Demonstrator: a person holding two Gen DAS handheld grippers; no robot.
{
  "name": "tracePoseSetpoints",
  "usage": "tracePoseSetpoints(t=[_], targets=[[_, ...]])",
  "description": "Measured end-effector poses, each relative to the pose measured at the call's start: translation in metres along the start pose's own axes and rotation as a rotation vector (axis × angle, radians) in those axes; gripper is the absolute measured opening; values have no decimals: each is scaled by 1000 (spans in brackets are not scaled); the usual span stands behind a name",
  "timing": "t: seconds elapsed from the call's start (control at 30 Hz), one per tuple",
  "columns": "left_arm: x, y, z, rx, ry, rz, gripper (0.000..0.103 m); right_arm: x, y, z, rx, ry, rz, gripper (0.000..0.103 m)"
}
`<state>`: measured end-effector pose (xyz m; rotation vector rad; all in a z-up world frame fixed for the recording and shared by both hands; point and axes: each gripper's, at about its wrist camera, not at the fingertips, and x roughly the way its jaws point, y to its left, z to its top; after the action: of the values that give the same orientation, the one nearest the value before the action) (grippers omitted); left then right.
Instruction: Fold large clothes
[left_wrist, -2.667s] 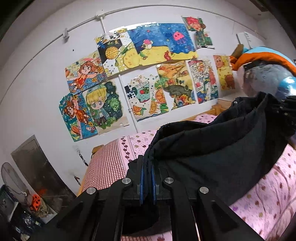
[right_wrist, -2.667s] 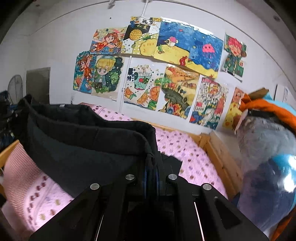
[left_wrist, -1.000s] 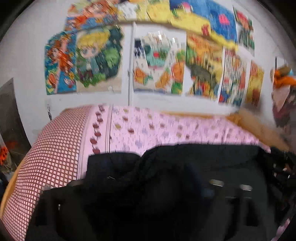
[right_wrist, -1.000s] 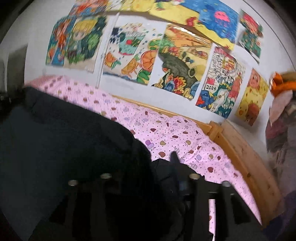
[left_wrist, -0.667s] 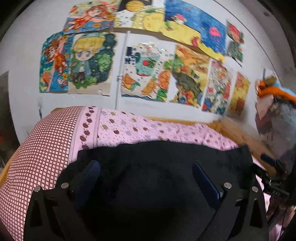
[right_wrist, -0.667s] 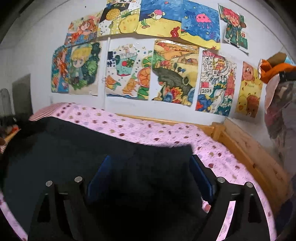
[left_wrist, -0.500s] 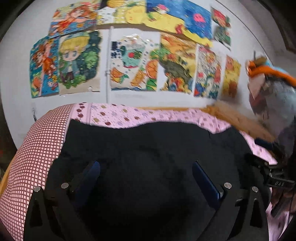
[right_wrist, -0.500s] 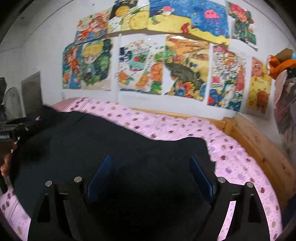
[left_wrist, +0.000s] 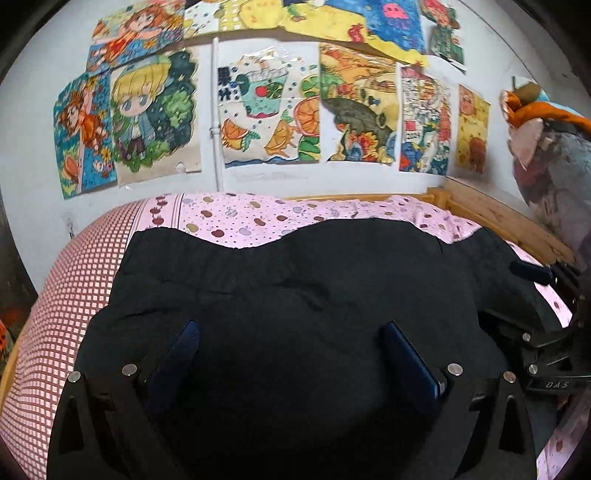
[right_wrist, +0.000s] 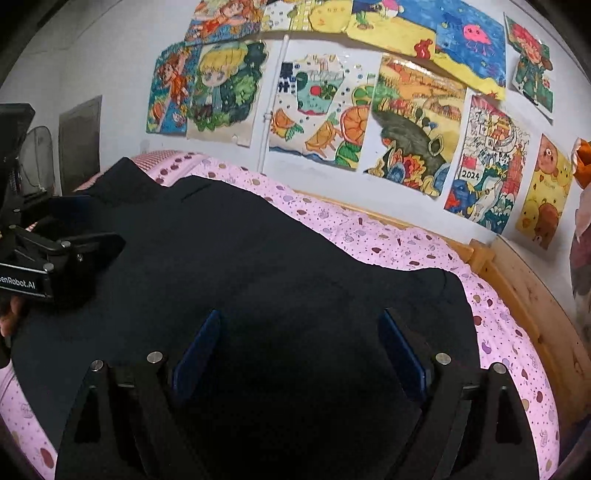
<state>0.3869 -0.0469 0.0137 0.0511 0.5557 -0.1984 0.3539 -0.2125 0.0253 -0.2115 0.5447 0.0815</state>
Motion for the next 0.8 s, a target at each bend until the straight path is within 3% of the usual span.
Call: tracePoseSetpoints(t=[0.33, 0.63, 0.8], targets=[[43, 19, 7, -119, 84, 29, 103, 50, -27, -1, 161, 92, 34, 90], [82, 17, 9, -94, 187, 36, 103, 94, -44, -10, 266, 186, 126, 97], [93, 15, 3, -81, 194, 35, 103, 121, -51, -18, 328, 272, 226, 102]])
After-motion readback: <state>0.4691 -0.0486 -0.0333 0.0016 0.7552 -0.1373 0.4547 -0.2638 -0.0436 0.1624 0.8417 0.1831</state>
